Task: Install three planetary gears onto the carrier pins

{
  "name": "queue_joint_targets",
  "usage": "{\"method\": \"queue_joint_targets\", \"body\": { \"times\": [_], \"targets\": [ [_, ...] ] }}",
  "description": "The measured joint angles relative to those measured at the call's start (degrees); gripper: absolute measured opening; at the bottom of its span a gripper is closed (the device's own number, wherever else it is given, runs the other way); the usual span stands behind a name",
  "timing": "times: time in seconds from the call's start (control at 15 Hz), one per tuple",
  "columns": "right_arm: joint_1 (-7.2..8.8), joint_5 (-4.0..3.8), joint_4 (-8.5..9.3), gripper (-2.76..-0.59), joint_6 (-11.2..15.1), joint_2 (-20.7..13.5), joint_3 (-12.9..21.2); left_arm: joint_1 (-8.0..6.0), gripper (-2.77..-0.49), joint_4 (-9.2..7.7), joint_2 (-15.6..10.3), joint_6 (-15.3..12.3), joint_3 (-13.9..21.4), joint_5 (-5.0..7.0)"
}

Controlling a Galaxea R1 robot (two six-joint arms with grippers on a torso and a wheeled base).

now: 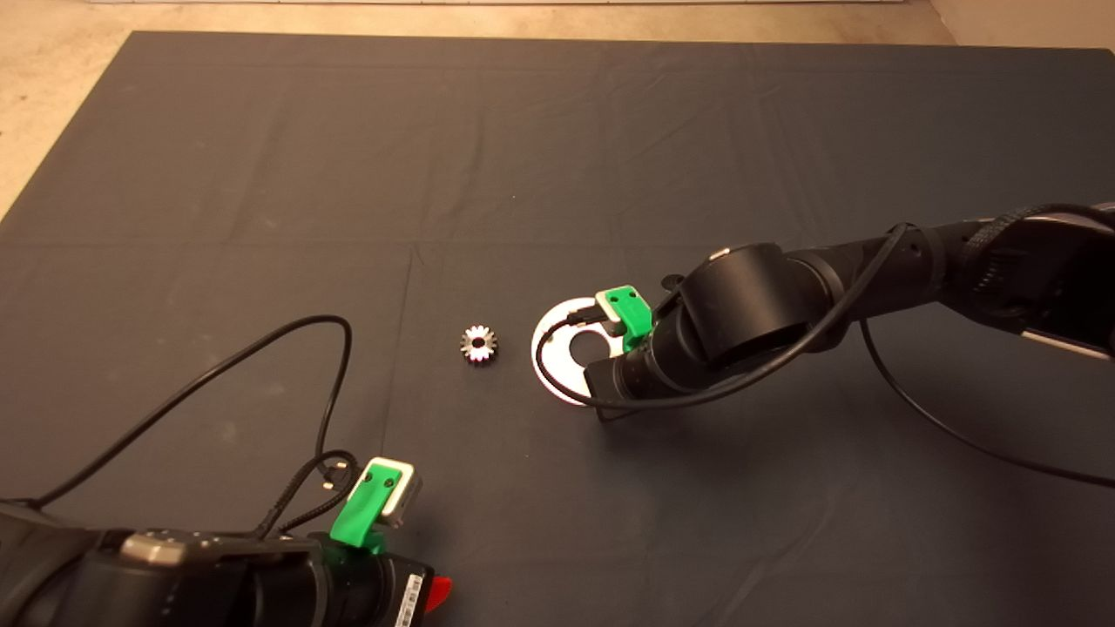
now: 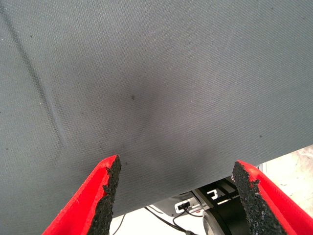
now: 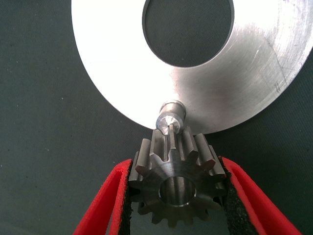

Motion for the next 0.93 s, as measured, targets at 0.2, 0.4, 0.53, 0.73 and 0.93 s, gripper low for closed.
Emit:
{"method": "queue_joint_targets", "body": {
  "times": [0.2,0.4,0.53,0.73,0.93],
  "targets": [
    [0.91,0.04,0.00,-2.29,0.00,0.02,-0.27,0.00,-1.64,0.00,0.00,0.00,0.00,0.00],
    [2.20,0.13,-0.02,-2.29,0.00,0.12,-0.29,0.00,-1.64,-0.01,0.00,-0.01,0.00,0.00],
    [2.89,0.11,-0.02,-2.29,0.00,0.12,-0.29,0.00,-1.64,0.00,0.00,-0.01,0.00,0.00],
    [2.84,0.12,0.00,-2.29,0.00,0.12,-0.29,0.00,-1.64,0.00,-0.02,-0.01,0.00,0.00],
    [2.86,0.15,0.00,-2.29,0.00,0.15,-0.29,0.00,-1.64,0.00,0.00,-0.01,0.00,0.00]
  ]
}}
